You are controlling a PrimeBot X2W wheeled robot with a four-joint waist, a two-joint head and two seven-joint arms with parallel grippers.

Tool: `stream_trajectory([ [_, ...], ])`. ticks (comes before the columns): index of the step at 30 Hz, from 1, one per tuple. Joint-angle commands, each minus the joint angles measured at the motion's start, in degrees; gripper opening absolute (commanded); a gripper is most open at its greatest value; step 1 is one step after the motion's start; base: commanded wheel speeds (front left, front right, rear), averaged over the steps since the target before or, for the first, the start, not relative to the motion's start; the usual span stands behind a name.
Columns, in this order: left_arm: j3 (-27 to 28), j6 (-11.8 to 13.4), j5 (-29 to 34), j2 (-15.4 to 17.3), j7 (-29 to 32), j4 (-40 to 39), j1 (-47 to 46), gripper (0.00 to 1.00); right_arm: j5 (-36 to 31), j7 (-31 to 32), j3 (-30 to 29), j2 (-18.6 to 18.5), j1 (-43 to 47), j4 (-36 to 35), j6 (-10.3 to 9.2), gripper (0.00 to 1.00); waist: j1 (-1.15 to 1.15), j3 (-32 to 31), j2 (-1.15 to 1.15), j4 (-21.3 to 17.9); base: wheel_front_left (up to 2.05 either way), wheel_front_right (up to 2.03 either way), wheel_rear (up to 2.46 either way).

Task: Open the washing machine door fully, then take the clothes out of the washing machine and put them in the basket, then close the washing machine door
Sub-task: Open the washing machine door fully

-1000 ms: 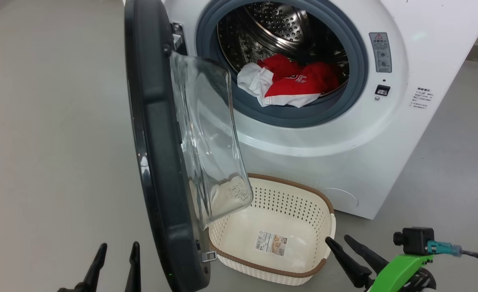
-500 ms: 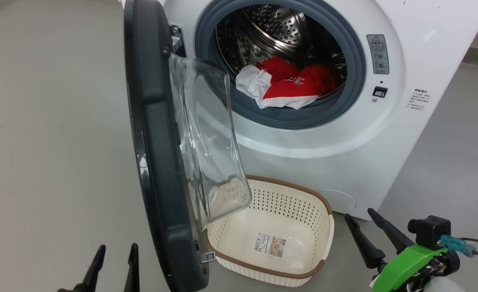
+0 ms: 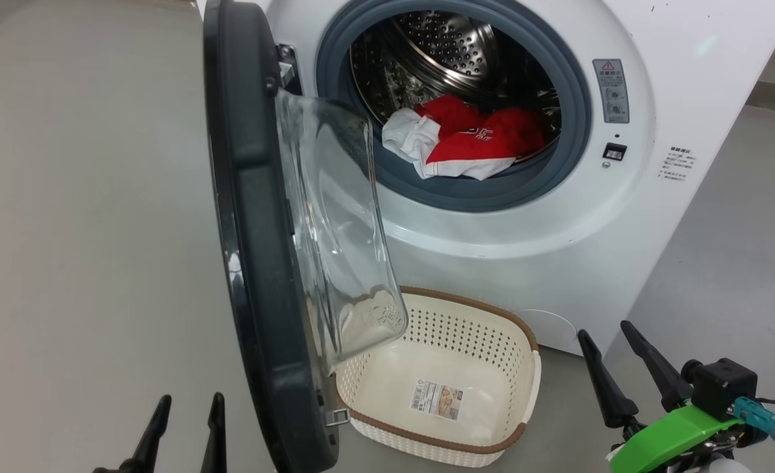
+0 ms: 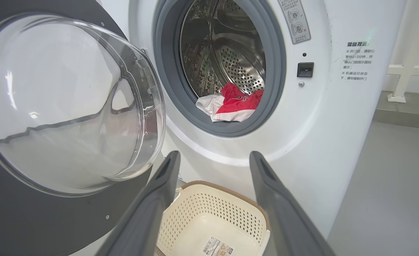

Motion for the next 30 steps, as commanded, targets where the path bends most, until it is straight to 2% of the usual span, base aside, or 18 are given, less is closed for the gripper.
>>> stream_trajectory([
  [1,2.02,-0.09,0.38,0.44,-0.52,-1.82,-0.47,1.0,-1.1,-0.69,-0.31,-0.03,0.24,-1.36,0.36,1.0,0.0,-0.08,0.0,0.03,0.0,0.0,0.0],
  [15,1.74,0.36,-0.57,0.44,-0.52,-1.71,-0.05,1.0,-4.26,-0.7,-2.1,1.56,2.63,1.41,0.36,1.0,0.0,-0.86,0.0,0.17,0.0,0.0,0.0],
  [16,1.83,0.39,-0.92,0.44,-0.52,-1.77,-0.06,0.7,-4.26,-0.7,-2.18,1.61,2.67,1.53,0.36,1.0,0.0,-0.94,0.0,0.16,0.0,0.0,0.0],
  [17,2.16,0.49,-1.43,0.44,-0.52,-2.05,-0.16,0.0,-4.31,-0.7,-2.19,1.63,2.69,1.68,0.36,1.0,0.0,-1.0,0.0,0.15,0.0,0.0,0.0],
  [23,5.98,1.08,-5.17,0.44,-0.52,-7.01,-1.83,0.0,-4.18,-0.7,-1.99,1.63,2.47,1.92,0.36,1.0,0.0,-1.2,0.0,0.26,0.0,0.0,0.0],
  [27,7.02,1.31,-5.61,0.44,-0.52,-15.54,-3.85,0.0,-4.27,-0.7,-2.07,1.53,2.41,1.72,0.36,1.0,0.0,-1.13,0.0,0.47,0.0,0.0,0.0],
  [30,5.29,1.71,-9.02,0.44,-0.52,-22.42,-4.94,0.0,-4.38,-0.7,-2.08,1.52,2.3,1.52,0.36,1.0,0.0,-1.06,0.0,0.47,0.0,0.0,0.0],
])
